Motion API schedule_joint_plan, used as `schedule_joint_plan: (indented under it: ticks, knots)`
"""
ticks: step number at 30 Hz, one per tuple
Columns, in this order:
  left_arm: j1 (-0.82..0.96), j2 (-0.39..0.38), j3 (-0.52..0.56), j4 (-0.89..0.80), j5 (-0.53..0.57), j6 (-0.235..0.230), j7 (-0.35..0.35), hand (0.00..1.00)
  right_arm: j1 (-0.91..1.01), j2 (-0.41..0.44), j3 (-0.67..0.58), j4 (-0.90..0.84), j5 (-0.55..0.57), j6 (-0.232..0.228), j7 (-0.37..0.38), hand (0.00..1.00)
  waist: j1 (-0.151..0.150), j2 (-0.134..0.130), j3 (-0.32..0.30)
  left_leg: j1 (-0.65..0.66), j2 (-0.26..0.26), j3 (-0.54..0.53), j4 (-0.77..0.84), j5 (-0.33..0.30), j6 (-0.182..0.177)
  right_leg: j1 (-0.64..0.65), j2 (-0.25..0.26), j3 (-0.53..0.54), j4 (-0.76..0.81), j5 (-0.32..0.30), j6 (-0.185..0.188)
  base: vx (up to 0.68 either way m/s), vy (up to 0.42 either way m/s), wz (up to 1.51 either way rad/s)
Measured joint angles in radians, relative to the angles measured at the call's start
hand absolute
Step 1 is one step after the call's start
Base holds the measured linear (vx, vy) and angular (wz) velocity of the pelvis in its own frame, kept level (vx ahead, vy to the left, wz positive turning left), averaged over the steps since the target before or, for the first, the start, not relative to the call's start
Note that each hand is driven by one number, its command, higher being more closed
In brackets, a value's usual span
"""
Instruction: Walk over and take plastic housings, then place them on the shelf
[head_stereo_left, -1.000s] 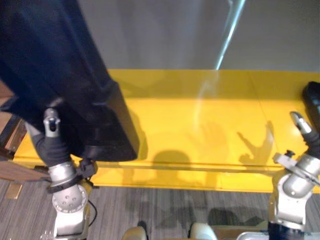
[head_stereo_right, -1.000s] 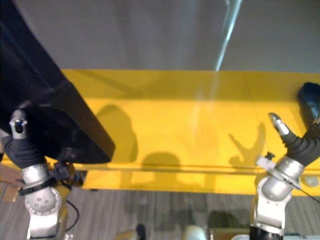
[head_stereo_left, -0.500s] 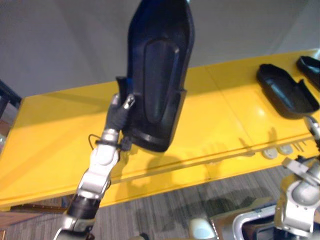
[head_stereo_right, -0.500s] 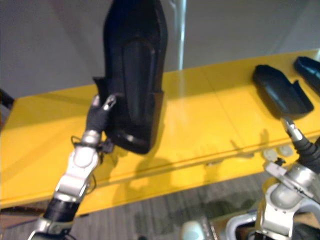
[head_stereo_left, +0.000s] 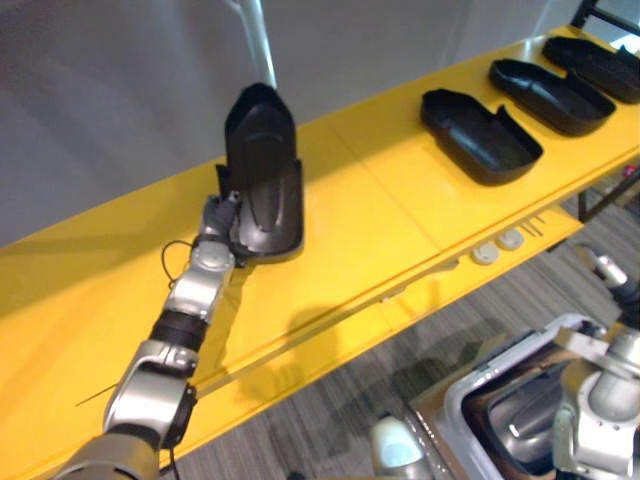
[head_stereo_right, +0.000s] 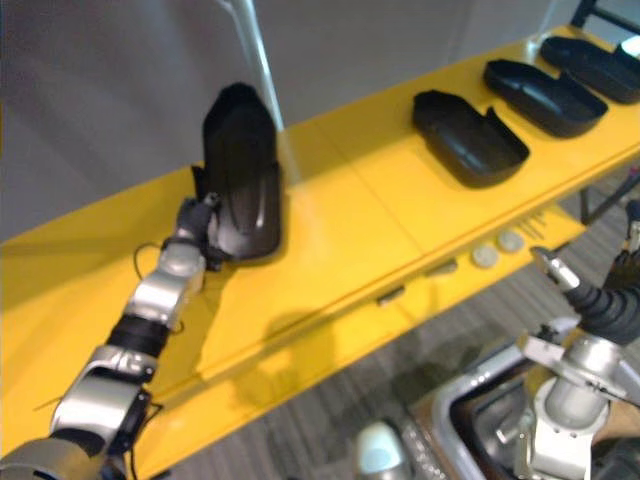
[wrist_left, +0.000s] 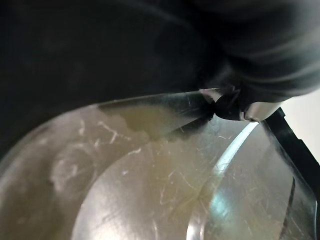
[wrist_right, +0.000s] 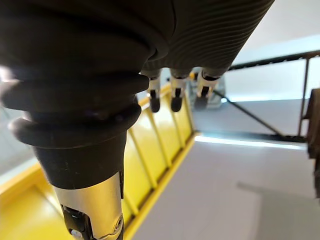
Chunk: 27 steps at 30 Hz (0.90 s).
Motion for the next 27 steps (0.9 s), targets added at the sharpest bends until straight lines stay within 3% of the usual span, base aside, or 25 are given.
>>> schedule_joint_plan:
  ticks: [4,12,13,15,23,27]
  knots:
    - [-0.017,0.000,0.004,0.017,-0.004,0.061,-0.028,1.00,0.010,0.000,0.001,-0.001,0.031,0.000,0.027,0.00,-0.004,0.007,0.029,-0.002,-0.001,0.021,-0.005,0.009,-0.001,-0.025,0.008,0.020,0.020,-0.003,0.004,-0.04,-0.028,-0.14]
    - [-0.046,-0.007,0.008,0.020,0.008,0.118,-0.072,1.00,0.019,0.000,0.038,-0.048,0.045,0.000,0.047,0.00,-0.016,0.012,0.038,-0.019,-0.011,0.028,-0.015,0.030,0.002,-0.042,0.001,0.025,0.021,-0.012,0.017,-0.06,-0.034,-0.02]
    - [-0.046,-0.013,0.005,0.023,0.008,0.128,-0.073,0.00,0.022,0.001,0.050,-0.056,0.046,0.001,0.047,0.00,-0.019,0.012,0.038,-0.019,-0.012,0.029,-0.014,0.031,0.002,-0.042,0.000,0.026,0.021,-0.012,0.017,-0.07,-0.020,-0.03]
    - [-0.048,-0.022,0.004,0.024,0.011,0.145,-0.072,0.00,0.023,0.001,0.064,-0.066,0.049,0.003,0.047,0.00,-0.023,0.010,0.039,-0.021,-0.018,0.031,-0.014,0.032,0.004,-0.042,-0.009,0.026,0.020,-0.015,0.021,-0.08,-0.010,-0.02]
    - [-0.074,-0.060,-0.004,0.058,-0.012,0.141,-0.003,0.00,0.042,0.005,0.094,-0.077,0.069,0.011,0.027,0.00,-0.028,0.003,0.047,-0.038,-0.021,0.073,0.011,0.026,0.013,-0.044,-0.024,0.036,0.007,-0.012,0.028,-0.04,0.010,-0.01]
    - [-0.073,-0.073,0.000,0.059,-0.106,0.086,0.075,0.00,0.041,0.010,0.096,-0.078,0.069,0.011,0.029,0.00,-0.027,0.005,0.046,-0.038,-0.023,0.081,0.014,0.026,0.013,-0.045,-0.025,0.043,0.005,-0.010,0.030,0.00,0.005,-0.03]
